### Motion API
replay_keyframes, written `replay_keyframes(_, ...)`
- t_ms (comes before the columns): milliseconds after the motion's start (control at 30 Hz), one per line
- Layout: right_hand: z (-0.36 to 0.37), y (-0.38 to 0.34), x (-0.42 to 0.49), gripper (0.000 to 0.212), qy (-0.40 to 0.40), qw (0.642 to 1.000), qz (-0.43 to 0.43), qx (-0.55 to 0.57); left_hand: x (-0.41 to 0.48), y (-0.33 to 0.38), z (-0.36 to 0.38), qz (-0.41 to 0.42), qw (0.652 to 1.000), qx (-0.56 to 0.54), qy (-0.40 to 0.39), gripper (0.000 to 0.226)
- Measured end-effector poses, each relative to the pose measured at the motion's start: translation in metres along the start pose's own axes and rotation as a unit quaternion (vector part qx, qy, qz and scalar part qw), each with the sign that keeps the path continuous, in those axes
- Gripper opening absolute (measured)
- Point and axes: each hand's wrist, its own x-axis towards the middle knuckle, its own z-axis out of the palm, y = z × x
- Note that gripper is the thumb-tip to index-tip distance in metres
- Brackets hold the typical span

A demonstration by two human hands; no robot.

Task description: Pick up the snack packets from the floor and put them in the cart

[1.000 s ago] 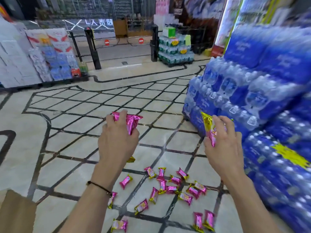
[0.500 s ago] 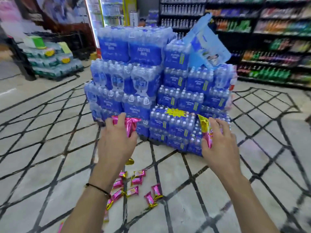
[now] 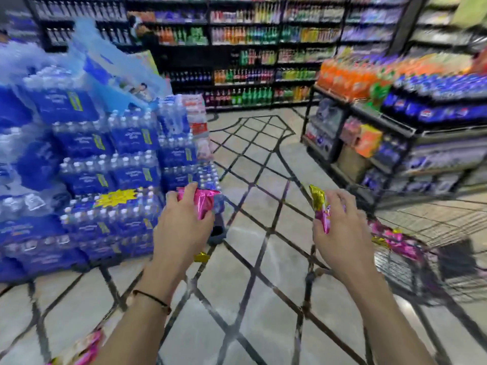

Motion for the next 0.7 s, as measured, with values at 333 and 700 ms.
replay_keyframes(333,-0.044,0.195,0.051,0.06,0.035,0.987,0.146,-0.051,0.049,0.2,0.17,0.15,0.98,-0.045,-0.118,0.06)
replay_keyframes(700,-0.017,0.343,0.152,0.062,0.002,0.95,0.29,-0.117,0.137,0.345,0.358,0.244,0.937,-0.066,-0.24,0.061)
